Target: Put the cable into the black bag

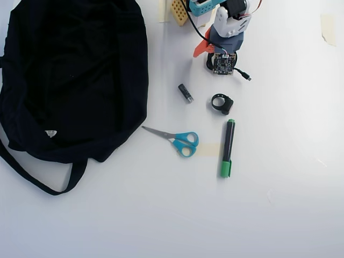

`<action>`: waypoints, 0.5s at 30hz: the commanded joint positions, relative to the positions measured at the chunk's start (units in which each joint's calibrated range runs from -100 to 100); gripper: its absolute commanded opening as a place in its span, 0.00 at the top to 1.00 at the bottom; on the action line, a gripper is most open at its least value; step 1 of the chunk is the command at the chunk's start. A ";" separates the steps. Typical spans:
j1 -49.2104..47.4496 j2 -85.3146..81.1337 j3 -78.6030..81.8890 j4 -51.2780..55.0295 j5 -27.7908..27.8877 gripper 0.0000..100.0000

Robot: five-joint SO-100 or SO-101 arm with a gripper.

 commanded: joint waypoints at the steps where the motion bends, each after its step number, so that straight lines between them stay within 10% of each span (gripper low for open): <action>1: 0.38 -0.20 -0.19 -0.57 -0.14 0.66; 15: 0.98 -0.20 -0.46 -0.57 -0.19 0.88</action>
